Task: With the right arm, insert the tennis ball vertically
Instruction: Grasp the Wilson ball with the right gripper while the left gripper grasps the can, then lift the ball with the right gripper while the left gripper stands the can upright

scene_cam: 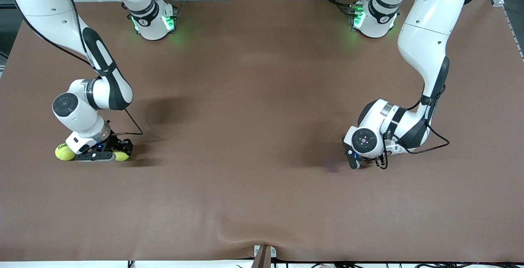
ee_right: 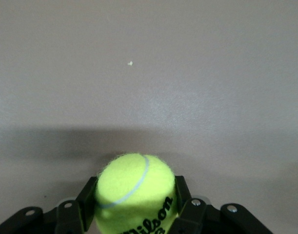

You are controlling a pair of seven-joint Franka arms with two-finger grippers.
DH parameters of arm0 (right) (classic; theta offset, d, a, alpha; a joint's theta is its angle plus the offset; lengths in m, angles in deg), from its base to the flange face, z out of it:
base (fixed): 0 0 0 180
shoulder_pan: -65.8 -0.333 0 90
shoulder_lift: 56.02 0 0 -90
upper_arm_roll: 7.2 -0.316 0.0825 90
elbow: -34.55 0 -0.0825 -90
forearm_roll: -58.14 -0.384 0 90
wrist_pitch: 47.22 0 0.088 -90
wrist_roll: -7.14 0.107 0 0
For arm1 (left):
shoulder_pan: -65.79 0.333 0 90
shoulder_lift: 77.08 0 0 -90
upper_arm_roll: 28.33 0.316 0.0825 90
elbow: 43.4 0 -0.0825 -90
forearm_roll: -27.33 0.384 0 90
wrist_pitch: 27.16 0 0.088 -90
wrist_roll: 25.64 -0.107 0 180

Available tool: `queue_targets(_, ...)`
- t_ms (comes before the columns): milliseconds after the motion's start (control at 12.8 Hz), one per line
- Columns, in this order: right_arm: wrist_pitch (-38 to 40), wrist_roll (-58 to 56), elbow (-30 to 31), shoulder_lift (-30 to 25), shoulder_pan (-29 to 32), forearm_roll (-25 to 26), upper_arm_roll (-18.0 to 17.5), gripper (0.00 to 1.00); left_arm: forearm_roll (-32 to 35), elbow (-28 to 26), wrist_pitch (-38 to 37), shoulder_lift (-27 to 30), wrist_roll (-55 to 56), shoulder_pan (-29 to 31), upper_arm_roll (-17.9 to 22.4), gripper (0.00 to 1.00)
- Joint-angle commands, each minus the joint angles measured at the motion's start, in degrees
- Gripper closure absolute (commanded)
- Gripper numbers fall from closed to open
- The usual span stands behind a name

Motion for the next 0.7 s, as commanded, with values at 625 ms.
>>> queue_targets(625, 65.77, 0.67, -23.58, -23.3, 0.26, -1.59, -2.28, 1.0, -4.45, 6.54, 0.58, 3.2, -0.98, -0.55, -7.97, 0.21)
